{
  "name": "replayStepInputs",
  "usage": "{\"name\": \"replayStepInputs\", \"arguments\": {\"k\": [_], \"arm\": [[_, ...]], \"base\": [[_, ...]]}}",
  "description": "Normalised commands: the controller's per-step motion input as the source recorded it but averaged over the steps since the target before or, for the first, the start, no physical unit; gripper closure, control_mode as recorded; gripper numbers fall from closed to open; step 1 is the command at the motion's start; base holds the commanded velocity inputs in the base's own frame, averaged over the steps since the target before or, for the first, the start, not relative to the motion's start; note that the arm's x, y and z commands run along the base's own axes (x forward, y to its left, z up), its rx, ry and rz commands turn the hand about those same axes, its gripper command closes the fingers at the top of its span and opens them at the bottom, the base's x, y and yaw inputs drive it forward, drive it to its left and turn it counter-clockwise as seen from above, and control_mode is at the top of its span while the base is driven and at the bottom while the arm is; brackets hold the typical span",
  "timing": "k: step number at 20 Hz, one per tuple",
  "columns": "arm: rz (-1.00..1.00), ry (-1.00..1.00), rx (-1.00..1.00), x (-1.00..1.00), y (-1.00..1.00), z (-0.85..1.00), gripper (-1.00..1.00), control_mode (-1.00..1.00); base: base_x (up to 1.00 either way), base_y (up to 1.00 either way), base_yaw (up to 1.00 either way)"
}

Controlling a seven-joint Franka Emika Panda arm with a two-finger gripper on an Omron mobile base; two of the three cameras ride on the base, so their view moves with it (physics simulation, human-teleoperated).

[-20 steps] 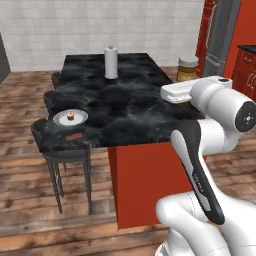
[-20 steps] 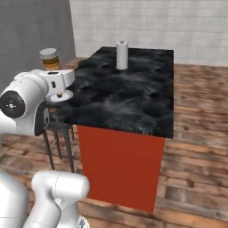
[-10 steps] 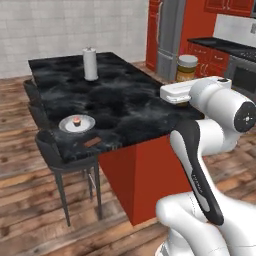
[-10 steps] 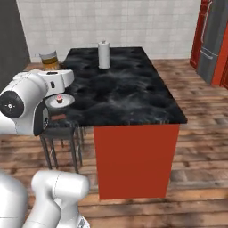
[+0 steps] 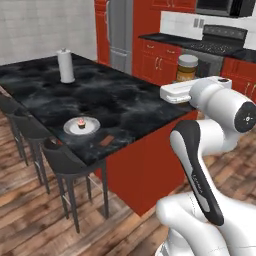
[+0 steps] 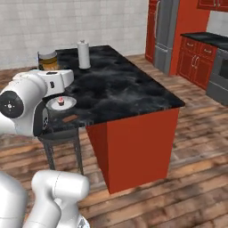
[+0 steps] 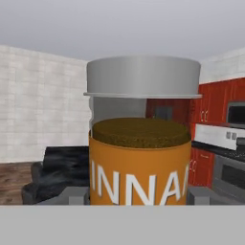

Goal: Take the cinnamon bottle from the cabinet and place it on the dining table, next to the plate with the cupcake. Then take the chocolate from the dining counter and place it on the cupcake plate.

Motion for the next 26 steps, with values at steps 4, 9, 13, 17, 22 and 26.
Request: {"name": "replayStepInputs", "arguments": {"k": [4,9,13,17,22,26], "arm": [[0.0,0.0,0.0,0.0,0.0,0.0,1.0,1.0],[0.0,0.0,0.0,0.0,0.0,0.0,1.0,1.0],[0.0,0.0,0.0,0.0,0.0,0.0,1.0,1.0],[0.0,0.0,0.0,0.0,0.0,0.0,1.0,1.0],[0.0,0.0,0.0,0.0,0.0,0.0,1.0,1.0],[0.0,0.0,0.0,0.0,0.0,0.0,1.0,1.0]], "base": [[0.11,1.0,-0.53],[0.06,1.0,-0.57],[0.02,1.0,-0.58],[0.0,1.0,-0.51],[-0.04,1.0,-0.39],[-0.06,1.0,-0.33]]}}
